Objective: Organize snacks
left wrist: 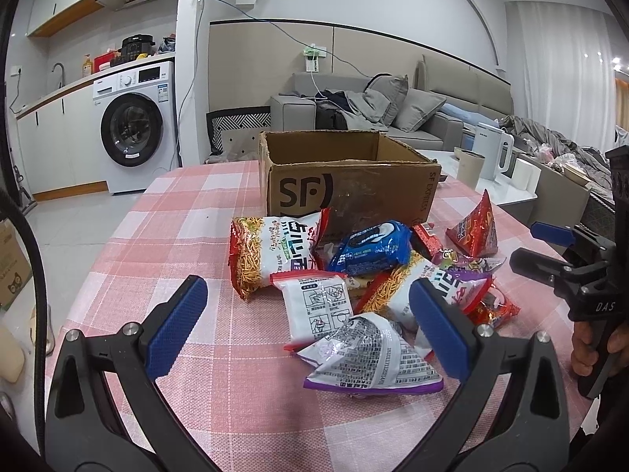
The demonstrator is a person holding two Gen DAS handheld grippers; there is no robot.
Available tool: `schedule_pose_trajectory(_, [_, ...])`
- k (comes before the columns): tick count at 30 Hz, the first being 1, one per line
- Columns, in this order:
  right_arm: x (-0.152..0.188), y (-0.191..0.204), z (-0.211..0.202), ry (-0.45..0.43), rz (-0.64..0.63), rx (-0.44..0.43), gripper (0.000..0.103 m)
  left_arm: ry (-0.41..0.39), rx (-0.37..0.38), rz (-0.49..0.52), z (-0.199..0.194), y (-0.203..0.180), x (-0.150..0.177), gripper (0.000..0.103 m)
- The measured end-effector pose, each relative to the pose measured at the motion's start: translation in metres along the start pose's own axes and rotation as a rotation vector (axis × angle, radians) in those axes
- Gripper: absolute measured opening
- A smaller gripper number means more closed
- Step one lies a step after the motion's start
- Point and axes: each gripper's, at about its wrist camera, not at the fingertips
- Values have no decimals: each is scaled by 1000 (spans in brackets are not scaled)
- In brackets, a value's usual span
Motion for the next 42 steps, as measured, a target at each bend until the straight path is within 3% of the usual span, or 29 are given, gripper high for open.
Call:
schedule_pose_trajectory(12, [0,3,14,89,-18,-43,103,14,17,11,2,-5,-1,102])
schedule_pose_trajectory(18, [3,5,18,162,-33,-62,103,57,46,24,5,-13,-1,102])
schedule_pose_trajectory(26, [12,5,25,251,-23,-63,102,156,47,97,18,-27,6,102])
schedule_pose_trajectory(38, [22,16,49,348,-27,-76,92,308,113,38,48,-15,18,102])
schedule_pose_trajectory(42, [23,17,51,363,-15,-100,88,346,163,-2,58,-11,20,95])
Point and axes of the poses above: each gripper's, at about its wrist camera, not at the fingertips, and z roughly the way its jaws point, y to its left, x to its underside, and after that the axes turned 10 degrees about x, right-handed
